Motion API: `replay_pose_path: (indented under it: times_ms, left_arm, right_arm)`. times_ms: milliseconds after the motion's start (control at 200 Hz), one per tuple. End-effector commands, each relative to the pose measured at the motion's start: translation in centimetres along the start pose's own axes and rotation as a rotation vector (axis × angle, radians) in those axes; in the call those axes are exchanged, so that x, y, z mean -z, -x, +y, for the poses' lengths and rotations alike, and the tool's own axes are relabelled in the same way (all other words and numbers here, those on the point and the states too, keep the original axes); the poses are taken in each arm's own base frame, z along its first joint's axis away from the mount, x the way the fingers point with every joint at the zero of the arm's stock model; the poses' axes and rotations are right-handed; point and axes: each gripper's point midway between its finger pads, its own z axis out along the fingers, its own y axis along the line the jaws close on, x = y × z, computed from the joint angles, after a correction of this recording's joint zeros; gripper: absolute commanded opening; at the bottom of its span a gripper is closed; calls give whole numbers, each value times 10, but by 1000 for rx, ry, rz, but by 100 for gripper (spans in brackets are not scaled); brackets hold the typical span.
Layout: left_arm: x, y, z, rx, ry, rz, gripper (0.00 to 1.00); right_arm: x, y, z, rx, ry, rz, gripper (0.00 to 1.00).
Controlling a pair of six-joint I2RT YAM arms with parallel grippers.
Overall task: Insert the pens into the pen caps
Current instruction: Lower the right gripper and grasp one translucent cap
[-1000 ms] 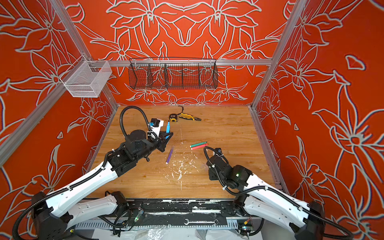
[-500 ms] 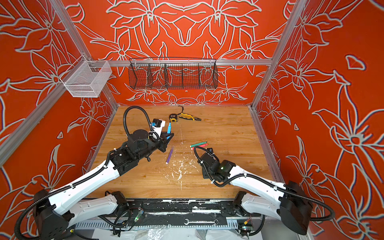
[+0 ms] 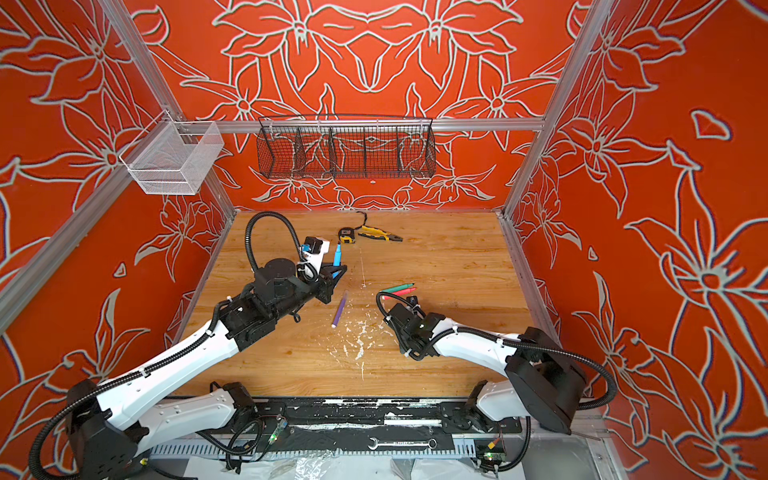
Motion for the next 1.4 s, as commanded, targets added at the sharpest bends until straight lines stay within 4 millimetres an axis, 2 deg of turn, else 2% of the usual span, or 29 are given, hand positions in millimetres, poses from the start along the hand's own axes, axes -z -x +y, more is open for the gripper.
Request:
replay_pose_path:
  times_ms: [0, 185, 375, 726, 1116, 1396]
  left_arm:
    - [5, 11, 0, 9, -6, -38, 0]
    - [3, 10, 0, 9, -9, -34, 0]
    - [2, 11, -1, 12, -13, -32, 0]
    - [2, 10, 1, 9, -8, -30, 0]
    - [1, 10, 1, 12, -8, -31, 0]
    - [1, 10, 1, 12, -13, -30, 0]
  right_arm:
    - [0, 9, -10, -33, -57, -33, 50]
    - [0, 3, -25, -55, -91, -30, 47]
    - [-1, 4, -21, -64, -52, -39, 44]
    - [-25, 0, -16, -67, -55, 24, 39]
    - [-30, -4, -23, -81, -74, 37, 21]
    - [-24, -1, -23, -95, -55, 23, 14]
